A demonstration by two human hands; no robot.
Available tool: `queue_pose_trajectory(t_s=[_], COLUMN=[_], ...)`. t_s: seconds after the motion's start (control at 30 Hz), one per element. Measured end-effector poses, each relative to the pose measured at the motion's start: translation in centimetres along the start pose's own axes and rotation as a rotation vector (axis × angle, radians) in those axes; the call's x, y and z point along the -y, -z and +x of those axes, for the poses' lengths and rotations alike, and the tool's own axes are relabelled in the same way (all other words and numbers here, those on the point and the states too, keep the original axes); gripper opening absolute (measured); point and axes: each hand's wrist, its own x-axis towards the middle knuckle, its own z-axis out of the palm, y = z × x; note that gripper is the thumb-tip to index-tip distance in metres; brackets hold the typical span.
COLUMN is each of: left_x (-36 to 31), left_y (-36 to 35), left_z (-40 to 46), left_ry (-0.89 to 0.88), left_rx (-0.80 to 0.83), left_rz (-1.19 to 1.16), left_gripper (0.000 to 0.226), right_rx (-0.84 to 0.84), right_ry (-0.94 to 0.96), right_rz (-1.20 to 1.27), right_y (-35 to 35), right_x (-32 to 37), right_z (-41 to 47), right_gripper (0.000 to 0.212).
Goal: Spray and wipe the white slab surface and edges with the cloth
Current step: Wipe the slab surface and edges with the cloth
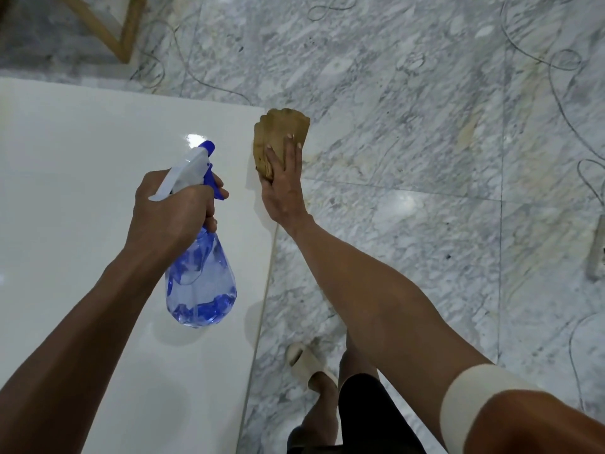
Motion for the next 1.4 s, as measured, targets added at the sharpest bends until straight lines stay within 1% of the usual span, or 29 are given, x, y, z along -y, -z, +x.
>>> queue_pose_trajectory(t_s=[0.37, 0.53, 0.7, 1.0, 1.13, 1.3, 1.4], left_x=[6.4, 10.0, 12.7, 17.3, 20.0, 24.6, 28.0], left_y=[2.5, 3.5, 4.3, 5.3, 5.2, 5.7, 6.0], left_z=[-7.9, -11.9, -14.9, -21.3, -25.6, -32.5, -36.5], left_ry=[-0.07, -0.069, -0.074, -0.085, -0.097, -0.064, -0.023], left_rx=[0.028, 0.062, 0.054, 0.032, 0.011, -0.017, 0.0], left_rz=[-0.012, 0.017, 0.056, 0.087, 0.114, 0.134, 0.183], left_gripper=[0.02, 0.023, 0.029, 0.025, 0.022, 0.017, 0.018], right_rx=[0.018, -0.015, -0.045, -0.093, -0.117, -0.132, -0.131], right_ry=[-0.007, -0.008, 0.008, 0.07, 0.091, 0.11, 0.111], right_rz=[-0.015, 0.0, 0.025, 0.048, 0.05, 0.024, 0.018], right_y=[-1.2, -2.3, -3.1, -4.7, -5.4, -6.9, -7.4], right_x=[1.1, 2.1, 2.6, 3.5, 4.0, 5.0, 5.4], right_z=[-9.4, -15.6, -20.7, -30.1, -34.9, -42.2, -46.3], right_gripper=[0.051, 0.05, 0.05, 0.05, 0.049, 0.049, 0.056])
